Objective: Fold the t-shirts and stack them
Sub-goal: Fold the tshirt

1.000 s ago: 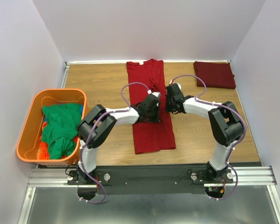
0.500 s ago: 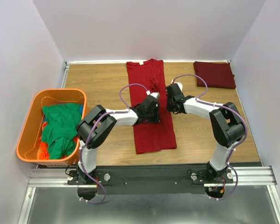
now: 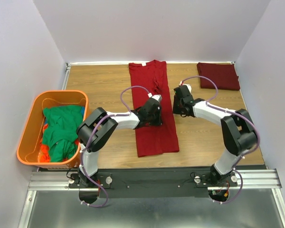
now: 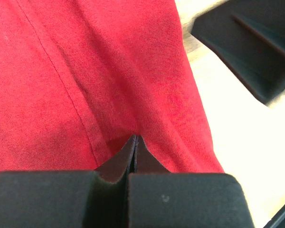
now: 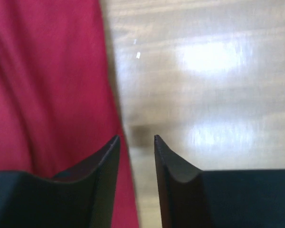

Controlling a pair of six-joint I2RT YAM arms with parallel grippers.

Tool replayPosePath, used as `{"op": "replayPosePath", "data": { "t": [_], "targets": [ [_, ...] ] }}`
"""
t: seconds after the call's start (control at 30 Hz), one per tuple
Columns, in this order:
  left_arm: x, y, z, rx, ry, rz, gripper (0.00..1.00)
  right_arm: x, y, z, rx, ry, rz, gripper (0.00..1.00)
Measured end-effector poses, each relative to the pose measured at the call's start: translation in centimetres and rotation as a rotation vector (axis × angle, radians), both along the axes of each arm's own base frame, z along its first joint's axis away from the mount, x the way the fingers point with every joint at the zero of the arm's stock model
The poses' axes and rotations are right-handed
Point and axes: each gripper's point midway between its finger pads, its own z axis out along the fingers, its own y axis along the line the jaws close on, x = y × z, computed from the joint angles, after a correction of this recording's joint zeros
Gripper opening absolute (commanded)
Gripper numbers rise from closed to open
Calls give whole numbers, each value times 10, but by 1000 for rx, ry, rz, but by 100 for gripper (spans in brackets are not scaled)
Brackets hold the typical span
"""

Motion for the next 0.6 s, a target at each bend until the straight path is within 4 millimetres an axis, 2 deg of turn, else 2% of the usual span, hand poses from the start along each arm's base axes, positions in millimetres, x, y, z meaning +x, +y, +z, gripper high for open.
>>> {"op": "replayPosePath", "data": {
  "t": [0.1,0.2,0.27,0.43,0.6],
  "targets": [
    [-1,0,0,0,1,0,0,-15,1,16,56,-14,12,42],
    [-1,1,0,1,1,0,0,-29,8,27,98,-32,31,35],
    [-1,1,0,-1,-1,0,0,-40,13,24,109,-22,45,33],
    [-2,1,0,-6,-5,-1,0,-69,22,0,94,49,77,33],
    [-2,1,0,-8,-7,-1,0,-76,32,-2,100,54,96,33]
  ]
}}
